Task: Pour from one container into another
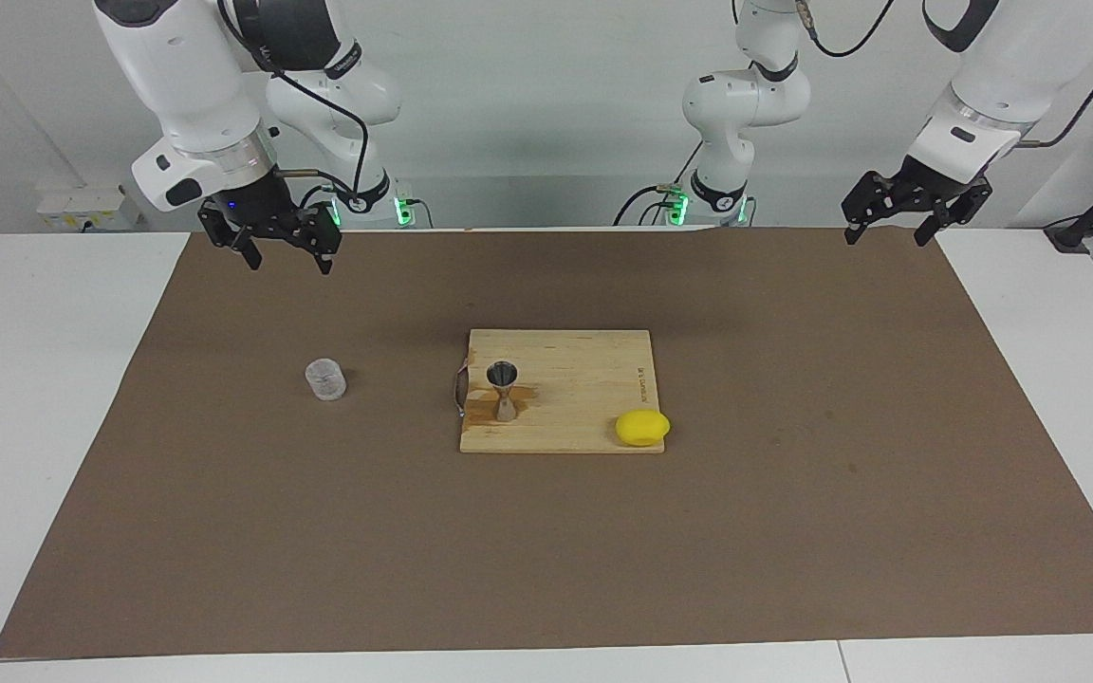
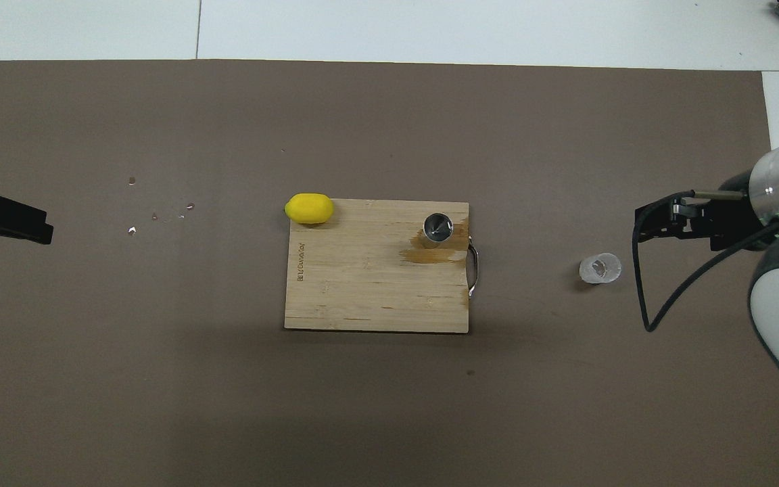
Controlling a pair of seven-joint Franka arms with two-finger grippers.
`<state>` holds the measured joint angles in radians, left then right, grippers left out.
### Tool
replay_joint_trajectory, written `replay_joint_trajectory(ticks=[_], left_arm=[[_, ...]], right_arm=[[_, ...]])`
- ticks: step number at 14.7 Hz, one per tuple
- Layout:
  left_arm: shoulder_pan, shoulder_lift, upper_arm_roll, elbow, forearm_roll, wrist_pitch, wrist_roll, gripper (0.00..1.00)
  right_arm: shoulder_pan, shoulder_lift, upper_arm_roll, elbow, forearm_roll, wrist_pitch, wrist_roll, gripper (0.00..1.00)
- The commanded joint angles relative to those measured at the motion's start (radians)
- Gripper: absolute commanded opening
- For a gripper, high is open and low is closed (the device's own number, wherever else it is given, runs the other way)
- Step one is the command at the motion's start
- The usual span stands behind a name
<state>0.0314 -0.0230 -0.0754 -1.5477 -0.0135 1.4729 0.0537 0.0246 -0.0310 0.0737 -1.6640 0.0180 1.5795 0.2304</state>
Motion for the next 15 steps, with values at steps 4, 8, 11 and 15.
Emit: replay_joint_trajectory(ticks=[4, 8, 11, 15], left_arm=[[-0.002, -0.025, 0.005, -0.022, 0.003, -0.008, 0.002, 1.00], [-0.002, -0.025, 0.005, -0.022, 0.003, -0.008, 0.002, 1.00], [-0.002, -0.025, 0.005, -0.022, 0.003, -0.008, 0.002, 1.00], [-0.002, -0.025, 0.005, -0.022, 0.003, -0.008, 0.002, 1.00]], right_arm=[[-0.035, -0.001, 0.006, 0.009, -0.021, -0.030, -0.118, 0.99], [-0.035, 0.000, 0.008, 0.006, -0.023, -0.007, -0.125, 0.99], [-0.035, -0.001, 0.008, 0.004, -0.023, -0.007, -0.117, 0.99], [-0.032, -0.001, 0.008, 0.003, -0.045, -0.003, -0.112, 0.99]])
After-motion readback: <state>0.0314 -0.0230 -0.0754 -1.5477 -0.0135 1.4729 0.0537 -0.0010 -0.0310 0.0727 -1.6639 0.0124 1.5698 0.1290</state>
